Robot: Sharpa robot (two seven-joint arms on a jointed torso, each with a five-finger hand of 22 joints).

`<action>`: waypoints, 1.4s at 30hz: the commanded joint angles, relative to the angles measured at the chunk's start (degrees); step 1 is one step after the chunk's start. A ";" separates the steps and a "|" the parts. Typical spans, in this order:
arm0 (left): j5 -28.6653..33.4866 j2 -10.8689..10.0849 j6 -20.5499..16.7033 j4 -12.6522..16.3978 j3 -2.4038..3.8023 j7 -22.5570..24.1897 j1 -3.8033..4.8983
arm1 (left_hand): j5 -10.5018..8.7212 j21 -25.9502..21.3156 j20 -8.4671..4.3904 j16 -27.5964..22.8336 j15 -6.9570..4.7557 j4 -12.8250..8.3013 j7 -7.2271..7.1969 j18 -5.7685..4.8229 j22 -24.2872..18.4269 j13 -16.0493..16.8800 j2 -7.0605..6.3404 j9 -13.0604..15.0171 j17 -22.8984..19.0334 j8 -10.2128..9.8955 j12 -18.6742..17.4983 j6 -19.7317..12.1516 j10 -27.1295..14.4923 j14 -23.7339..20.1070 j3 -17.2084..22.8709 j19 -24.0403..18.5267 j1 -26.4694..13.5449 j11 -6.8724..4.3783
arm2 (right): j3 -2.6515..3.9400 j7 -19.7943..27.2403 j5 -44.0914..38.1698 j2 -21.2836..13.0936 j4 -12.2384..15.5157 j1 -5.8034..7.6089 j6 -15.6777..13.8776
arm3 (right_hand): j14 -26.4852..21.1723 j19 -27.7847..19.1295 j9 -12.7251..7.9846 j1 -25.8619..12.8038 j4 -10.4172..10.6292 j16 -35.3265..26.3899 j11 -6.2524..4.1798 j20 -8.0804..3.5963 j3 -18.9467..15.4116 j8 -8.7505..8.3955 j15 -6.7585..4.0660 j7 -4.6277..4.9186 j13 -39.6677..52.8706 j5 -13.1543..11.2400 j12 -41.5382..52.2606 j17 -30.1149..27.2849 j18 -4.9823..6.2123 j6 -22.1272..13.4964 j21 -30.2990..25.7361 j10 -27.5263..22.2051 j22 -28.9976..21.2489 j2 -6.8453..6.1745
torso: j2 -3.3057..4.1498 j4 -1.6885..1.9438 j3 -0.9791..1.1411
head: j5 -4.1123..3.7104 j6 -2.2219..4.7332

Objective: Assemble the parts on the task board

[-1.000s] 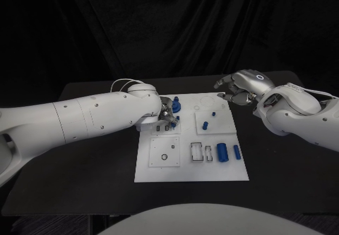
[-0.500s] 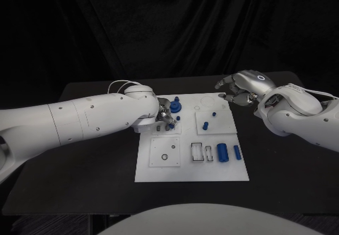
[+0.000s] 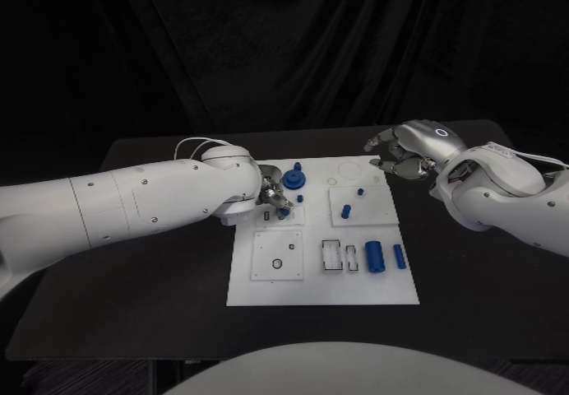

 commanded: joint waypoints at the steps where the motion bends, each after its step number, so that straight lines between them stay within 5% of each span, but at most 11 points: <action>1: 0.07 -0.26 -0.69 0.31 0.04 -0.23 -0.22 | 0.22 -0.27 -0.40 0.15 -0.33 0.02 0.04 -0.08 9.38 15.07 -0.14 0.17 15.08 -0.27 0.20 0.39 5.97 6.03 0.51 1.91 -0.55 -0.52 | 0.03 -1.22 -0.18 -0.09 -0.02 -0.19 0.59 | 5.87 1.83 -0.10 -0.15 0.14 -0.39 -0.10 -0.31 0.19 -0.09 -0.31 0.20 14.60 0.30 -0.38 14.69 0.54 0.40 -0.34 5.44 12.57 -0.37 | 0.03 0.10 -0.06 | 0.23 -0.01; 25: 0.07 -1.95 -1.83 1.51 0.04 -0.13 -1.25 | -1.05 -0.61 -0.32 0.15 -0.18 0.07 0.35 0.04 8.98 15.07 -0.60 0.27 15.08 -1.75 0.20 0.02 5.97 6.03 2.33 1.61 -2.21 -0.29 | 0.03 -1.44 -0.18 -0.31 -0.01 -0.36 0.86 | 5.80 1.69 -0.18 -0.11 0.17 -0.61 -0.09 -0.30 0.27 -0.17 -0.29 0.21 14.17 0.35 -0.86 14.53 0.60 0.38 -0.61 4.89 12.47 -0.44 | 0.07 -0.06 0.07 | 0.84 -0.01; 33: 0.08 -1.81 -3.28 1.33 0.04 1.79 -2.06 | -10.44 -0.96 0.13 0.15 0.31 2.37 0.87 0.14 8.74 15.07 -0.51 -0.31 15.08 -4.10 0.20 0.92 5.97 6.03 1.59 1.36 -5.83 0.23 | 0.03 -1.58 -0.18 -0.35 -0.03 -0.41 1.09 | 5.78 1.67 -0.21 -0.12 0.20 -0.67 -0.08 -0.30 0.31 -0.20 -0.28 0.22 14.04 0.36 -1.00 14.48 0.61 0.38 -0.65 4.74 12.46 -0.46 | 0.13 -0.15 -0.01 | 0.97 -0.01; 42: 0.08 -1.91 -5.51 1.03 0.04 3.76 -2.49 | -11.22 -1.03 0.23 0.15 0.37 2.97 0.95 0.15 8.74 15.07 -0.39 -0.52 15.08 -4.85 0.20 1.22 5.97 6.03 1.04 1.33 -6.09 0.30 | 0.03 -1.70 -0.18 -0.36 -0.12 -0.46 1.35 | 5.78 1.67 -0.21 -0.13 0.21 -0.68 -0.08 -0.29 0.31 -0.21 -0.28 0.22 14.00 0.36 -1.05 14.47 0.62 0.38 -0.67 4.68 12.45 -0.47 | 0.15 -0.23 -0.08 | 1.17 -0.01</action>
